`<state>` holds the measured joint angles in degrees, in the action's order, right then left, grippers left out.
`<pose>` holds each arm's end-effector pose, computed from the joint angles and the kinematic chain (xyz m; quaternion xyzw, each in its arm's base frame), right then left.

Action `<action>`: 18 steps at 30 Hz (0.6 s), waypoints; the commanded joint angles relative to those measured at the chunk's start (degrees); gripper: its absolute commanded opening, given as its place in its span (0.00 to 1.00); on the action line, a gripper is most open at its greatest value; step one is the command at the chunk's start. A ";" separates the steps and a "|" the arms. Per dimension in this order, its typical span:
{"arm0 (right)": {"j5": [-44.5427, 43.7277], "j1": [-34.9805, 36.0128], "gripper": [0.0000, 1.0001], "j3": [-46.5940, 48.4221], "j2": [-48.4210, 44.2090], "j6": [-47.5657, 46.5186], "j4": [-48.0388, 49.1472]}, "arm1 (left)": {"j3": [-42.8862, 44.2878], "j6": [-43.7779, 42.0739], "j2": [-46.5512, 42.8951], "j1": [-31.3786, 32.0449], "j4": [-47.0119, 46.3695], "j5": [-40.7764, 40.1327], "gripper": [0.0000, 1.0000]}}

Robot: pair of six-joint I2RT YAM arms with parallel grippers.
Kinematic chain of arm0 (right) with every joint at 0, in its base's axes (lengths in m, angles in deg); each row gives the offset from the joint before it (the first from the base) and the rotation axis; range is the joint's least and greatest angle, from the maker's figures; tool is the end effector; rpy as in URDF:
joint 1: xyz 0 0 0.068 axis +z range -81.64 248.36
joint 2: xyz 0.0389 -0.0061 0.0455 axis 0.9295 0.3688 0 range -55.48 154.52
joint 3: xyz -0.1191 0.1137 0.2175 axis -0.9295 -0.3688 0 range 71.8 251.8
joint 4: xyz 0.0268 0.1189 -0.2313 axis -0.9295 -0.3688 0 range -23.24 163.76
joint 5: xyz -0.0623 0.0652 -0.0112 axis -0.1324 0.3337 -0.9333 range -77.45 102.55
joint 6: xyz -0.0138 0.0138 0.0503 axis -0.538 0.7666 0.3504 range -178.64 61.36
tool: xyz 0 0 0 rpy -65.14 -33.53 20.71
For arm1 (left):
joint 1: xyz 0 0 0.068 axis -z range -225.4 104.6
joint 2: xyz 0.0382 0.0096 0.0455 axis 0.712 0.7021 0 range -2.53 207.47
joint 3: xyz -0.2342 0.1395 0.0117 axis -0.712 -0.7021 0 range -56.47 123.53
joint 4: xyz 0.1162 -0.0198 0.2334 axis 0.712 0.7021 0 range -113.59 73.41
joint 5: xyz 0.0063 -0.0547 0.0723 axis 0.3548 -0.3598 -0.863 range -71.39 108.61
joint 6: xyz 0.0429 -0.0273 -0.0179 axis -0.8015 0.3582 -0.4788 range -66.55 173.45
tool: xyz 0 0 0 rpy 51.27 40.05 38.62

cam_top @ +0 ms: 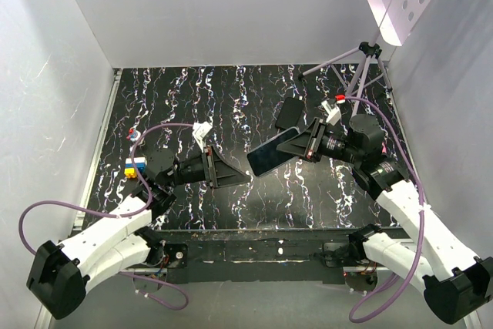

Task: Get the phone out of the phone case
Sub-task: Remove the phone case from the phone.

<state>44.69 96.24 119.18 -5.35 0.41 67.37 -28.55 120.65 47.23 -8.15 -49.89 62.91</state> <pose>0.1690 0.1109 0.3477 0.0236 0.7528 0.5816 0.3074 0.1429 -0.1398 0.2874 0.1048 0.6791 -0.6942 0.2142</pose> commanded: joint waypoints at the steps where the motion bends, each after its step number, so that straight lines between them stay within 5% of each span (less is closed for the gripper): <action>1: 0.11 -0.02 0.01 0.26 -1.79 5.11 10.26 | -0.76 5.04 -1.42 0.36 -7.08 -3.51 0.69; 18: 0.56 -0.02 0.01 0.35 -1.53 4.06 9.56 | -3.05 10.14 2.89 1.42 -15.61 -5.62 0.69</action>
<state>44.45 96.24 118.11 -5.59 4.43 72.28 -31.48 130.42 50.18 -7.21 -62.83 58.64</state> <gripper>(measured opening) 0.218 0.687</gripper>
